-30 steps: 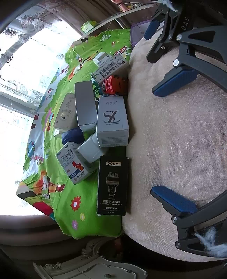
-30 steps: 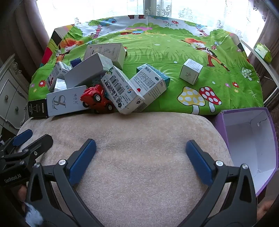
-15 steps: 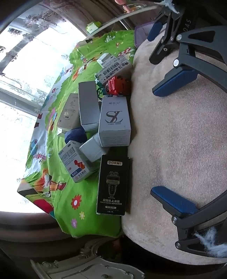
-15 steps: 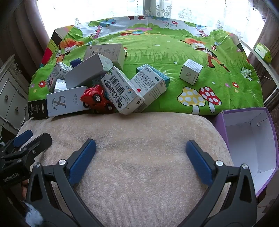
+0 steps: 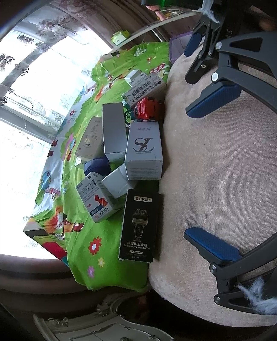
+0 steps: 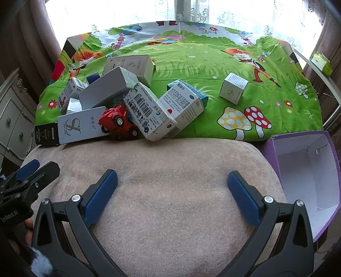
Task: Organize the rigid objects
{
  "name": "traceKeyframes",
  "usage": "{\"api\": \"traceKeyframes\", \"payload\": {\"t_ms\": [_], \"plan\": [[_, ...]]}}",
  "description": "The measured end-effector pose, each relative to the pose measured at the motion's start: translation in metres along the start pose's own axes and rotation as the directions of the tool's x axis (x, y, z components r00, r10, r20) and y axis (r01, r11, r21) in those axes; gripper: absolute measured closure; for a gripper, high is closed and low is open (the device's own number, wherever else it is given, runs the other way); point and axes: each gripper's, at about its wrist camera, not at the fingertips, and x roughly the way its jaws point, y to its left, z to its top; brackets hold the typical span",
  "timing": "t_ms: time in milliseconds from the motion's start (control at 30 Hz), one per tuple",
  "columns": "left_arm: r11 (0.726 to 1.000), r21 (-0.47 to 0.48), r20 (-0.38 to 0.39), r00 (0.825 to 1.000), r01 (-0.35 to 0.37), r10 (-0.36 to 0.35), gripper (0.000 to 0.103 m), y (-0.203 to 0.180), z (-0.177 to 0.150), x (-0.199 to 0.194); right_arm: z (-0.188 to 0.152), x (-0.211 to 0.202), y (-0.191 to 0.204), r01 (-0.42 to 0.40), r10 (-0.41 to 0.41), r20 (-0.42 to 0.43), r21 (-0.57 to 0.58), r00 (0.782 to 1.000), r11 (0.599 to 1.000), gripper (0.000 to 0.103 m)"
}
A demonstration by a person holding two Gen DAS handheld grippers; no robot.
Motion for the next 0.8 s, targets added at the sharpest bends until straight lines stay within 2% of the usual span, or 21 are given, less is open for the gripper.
{"api": "traceKeyframes", "payload": {"t_ms": [233,467,800], "plan": [[0.999,-0.033,0.028,0.999,0.034,-0.033,0.000,0.006,0.003,-0.009,0.002,-0.002,-0.009,-0.087,0.086,-0.019,-0.032,0.996,0.996,0.000],[0.998,0.006,0.038,0.997,-0.068,0.067,0.000,0.017,0.019,-0.015,0.002,-0.001,-0.015,-0.143,0.142,-0.017,-0.038,0.990,0.989,0.000],[0.992,-0.002,-0.034,0.992,-0.125,0.125,0.000,0.044,0.042,0.002,0.003,-0.002,-0.019,-0.171,0.170,-0.020,-0.043,0.985,0.984,0.000]]}}
